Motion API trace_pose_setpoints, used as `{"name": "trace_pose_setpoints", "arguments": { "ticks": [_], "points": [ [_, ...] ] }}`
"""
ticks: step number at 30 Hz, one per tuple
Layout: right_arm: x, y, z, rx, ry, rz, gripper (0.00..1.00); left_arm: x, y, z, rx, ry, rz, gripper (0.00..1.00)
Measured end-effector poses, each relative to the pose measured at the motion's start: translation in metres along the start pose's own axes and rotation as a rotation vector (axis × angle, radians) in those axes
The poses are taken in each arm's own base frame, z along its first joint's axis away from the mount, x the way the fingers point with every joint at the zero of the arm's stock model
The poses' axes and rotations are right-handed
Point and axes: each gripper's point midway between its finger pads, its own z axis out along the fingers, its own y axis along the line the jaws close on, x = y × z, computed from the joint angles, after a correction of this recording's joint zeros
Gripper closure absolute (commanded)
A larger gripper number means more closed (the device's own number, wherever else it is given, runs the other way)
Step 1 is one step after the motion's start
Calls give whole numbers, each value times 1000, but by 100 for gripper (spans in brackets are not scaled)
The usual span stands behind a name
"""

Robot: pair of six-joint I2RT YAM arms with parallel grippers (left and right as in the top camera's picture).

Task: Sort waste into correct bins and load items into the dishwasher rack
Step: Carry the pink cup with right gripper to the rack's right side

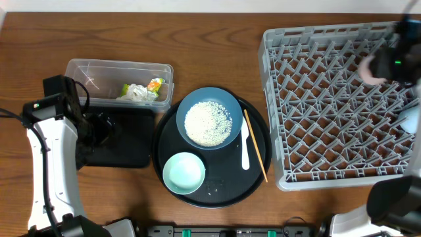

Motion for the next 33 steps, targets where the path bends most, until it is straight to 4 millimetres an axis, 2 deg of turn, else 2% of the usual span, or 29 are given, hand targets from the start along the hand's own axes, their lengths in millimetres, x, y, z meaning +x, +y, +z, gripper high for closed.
{"name": "trace_pose_setpoints", "arguments": {
  "ticks": [1,4,6,10,13,19,25,30,31,32,33],
  "points": [
    [0,-16,5,17,2,32,99,0,0,0,0,0,0,2],
    [2,-42,20,46,18,83,99,0,0,0,0,1,0,2],
    [6,-59,37,59,46,116,99,0,0,0,0,1,0,2],
    [16,-78,65,70,96,154,99,0,0,0,0,1,0,2],
    [22,-86,79,72,120,171,99,0,0,0,0,1,0,2],
    [27,-91,87,86,143,176,99,0,0,0,0,1,0,2],
    [42,-100,108,98,208,192,99,0,0,0,0,0,0,2],
    [43,-102,112,108,212,191,98,0,0,0,0,0,0,2],
    [43,-102,112,108,212,191,92,0,0,0,0,1,0,2],
    [43,-103,112,109,212,191,79,0,0,0,0,1,0,2],
    [43,-103,112,109,212,191,56,0,0,0,0,1,0,2]
  ]
}}
